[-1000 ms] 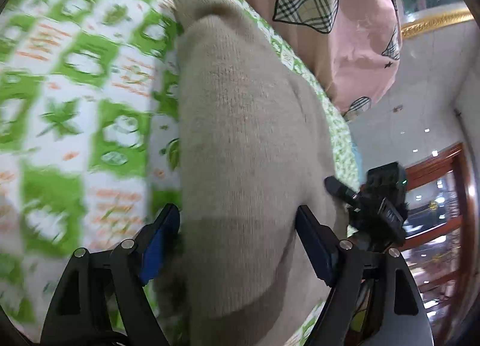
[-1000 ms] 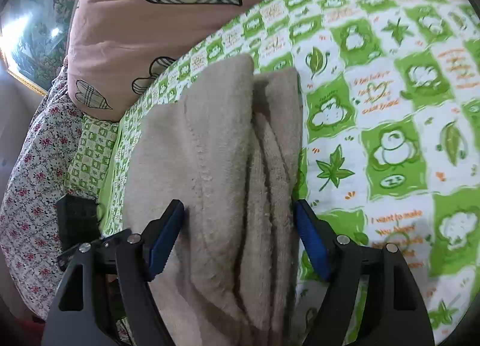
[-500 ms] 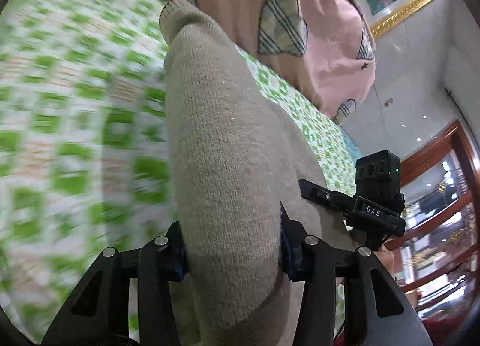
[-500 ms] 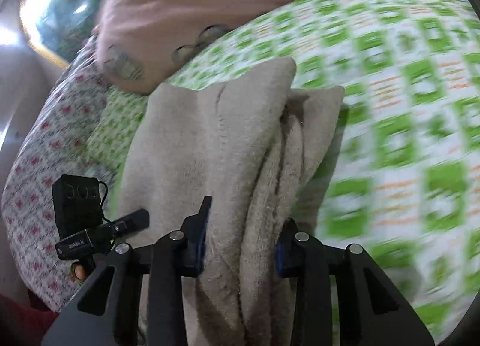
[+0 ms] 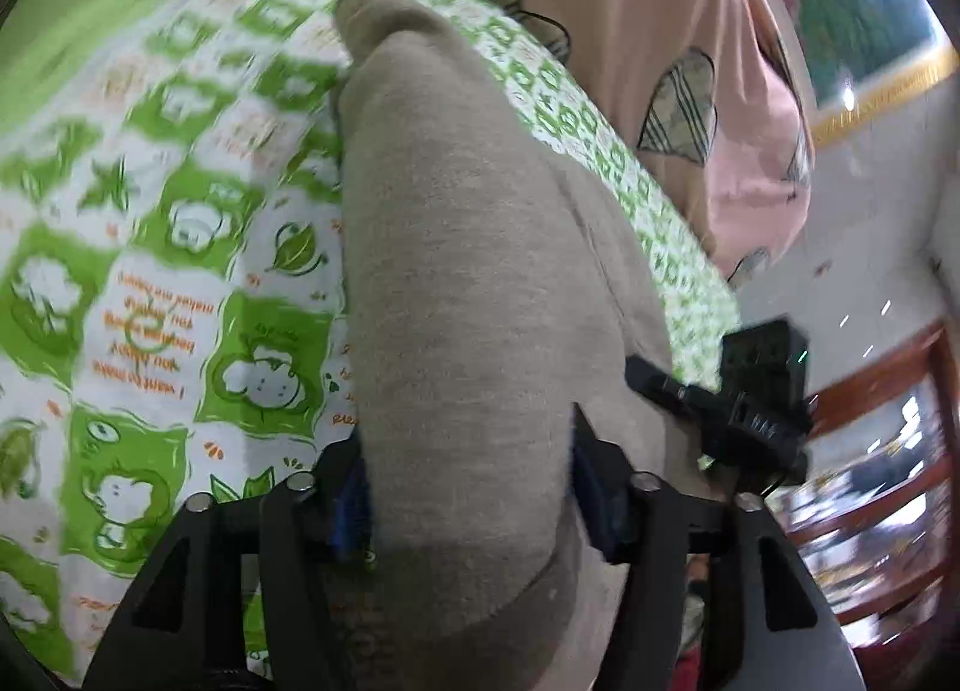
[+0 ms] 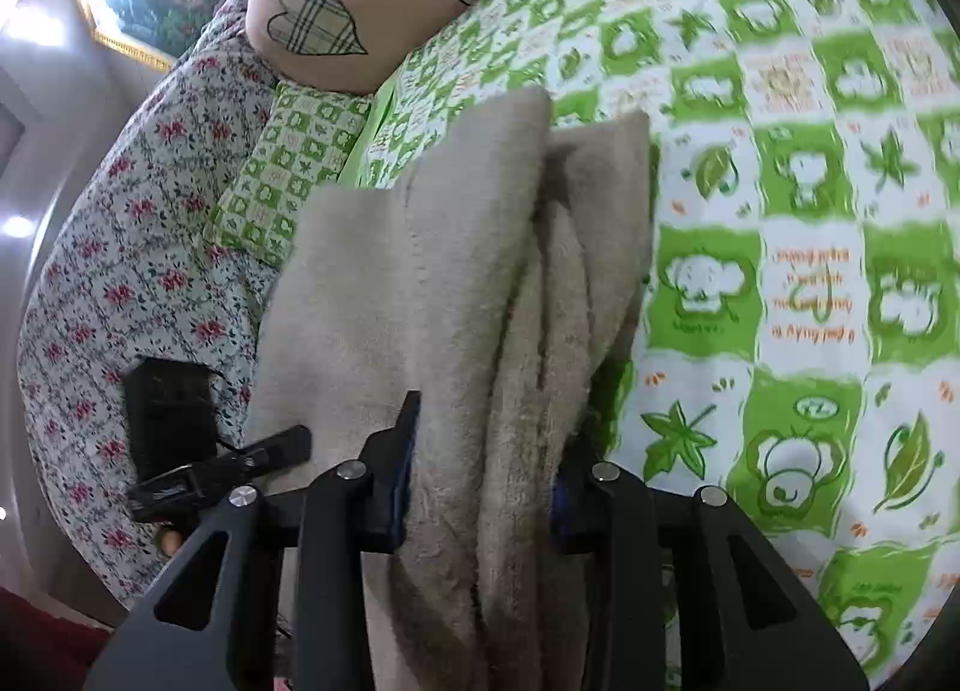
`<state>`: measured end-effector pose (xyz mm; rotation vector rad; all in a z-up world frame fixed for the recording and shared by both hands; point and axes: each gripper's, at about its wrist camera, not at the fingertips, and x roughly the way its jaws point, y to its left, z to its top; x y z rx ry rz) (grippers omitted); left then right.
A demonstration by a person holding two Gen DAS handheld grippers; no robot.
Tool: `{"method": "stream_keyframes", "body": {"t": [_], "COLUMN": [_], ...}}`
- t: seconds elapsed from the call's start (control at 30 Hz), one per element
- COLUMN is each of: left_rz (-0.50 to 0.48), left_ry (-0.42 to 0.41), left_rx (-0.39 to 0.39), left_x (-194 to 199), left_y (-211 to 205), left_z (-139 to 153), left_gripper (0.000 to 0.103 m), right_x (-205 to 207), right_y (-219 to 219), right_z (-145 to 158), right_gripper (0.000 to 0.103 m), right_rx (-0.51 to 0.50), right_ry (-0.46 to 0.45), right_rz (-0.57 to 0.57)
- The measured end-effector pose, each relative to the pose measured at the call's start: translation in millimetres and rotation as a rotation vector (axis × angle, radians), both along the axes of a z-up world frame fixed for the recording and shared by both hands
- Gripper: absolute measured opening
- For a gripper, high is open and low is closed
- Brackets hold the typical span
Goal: Fold small clothes
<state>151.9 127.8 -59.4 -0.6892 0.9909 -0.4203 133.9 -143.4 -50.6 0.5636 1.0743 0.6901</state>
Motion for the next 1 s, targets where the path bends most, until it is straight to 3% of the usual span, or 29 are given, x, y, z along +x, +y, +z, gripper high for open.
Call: {"method": "stream_keyframes", "body": {"t": [0.07,0.13,0.17,0.3,0.47,0.6,0.67,0.7,0.77,0.83,1.0], "left_rz": [0.011,0.016,0.023,0.051,0.084,0.120,0.136,0.140,0.146,0.147,0.142], "left_ry": [-0.001,-0.015,-0.021,-0.029,-0.006,0.007,0.000,-0.006,-0.039,-0.070,-0.083], "left_rx": [-0.005,0.016,0.027,0.029,0.055,0.066,0.094,0.112,0.159,0.210,0.365], "left_x": [5.2,10.2,15.7,38.7,78.6,102.3,114.1,119.7,132.5,141.8,158.8], "left_y": [6.1,13.7,18.1,38.2,48.4,49.9,47.4,45.9,45.1,40.9,31.0], "left_z": [1.3,5.8,8.2,9.5,5.5,2.1,3.6,5.7,15.1,24.1,33.7], "left_gripper": [0.066,0.070,0.071,0.075,0.075,0.075,0.069,0.065,0.046,0.035,0.027], "right_x": [0.0,-0.3,-1.8,-3.1,17.3,42.6,53.3,55.6,49.9,39.6,39.9], "right_y": [-4.9,-6.0,-10.0,-24.7,-24.6,1.0,12.1,13.0,5.3,-5.1,-14.1], "right_z": [-0.2,5.0,8.3,30.7,47.4,39.8,29.1,26.8,34.9,44.6,14.7], "right_gripper": [0.046,0.065,0.068,0.069,0.068,0.050,0.023,0.016,0.012,0.011,0.011], "right_rx": [-0.014,-0.067,-0.101,-0.172,-0.157,-0.147,-0.154,-0.159,-0.108,-0.079,-0.143], "right_ry": [0.013,0.015,0.007,-0.050,-0.102,-0.094,-0.065,-0.059,-0.096,-0.145,-0.075], "right_rz": [-0.004,-0.005,-0.011,-0.064,-0.075,-0.046,-0.037,-0.045,-0.064,-0.095,-0.129]}}
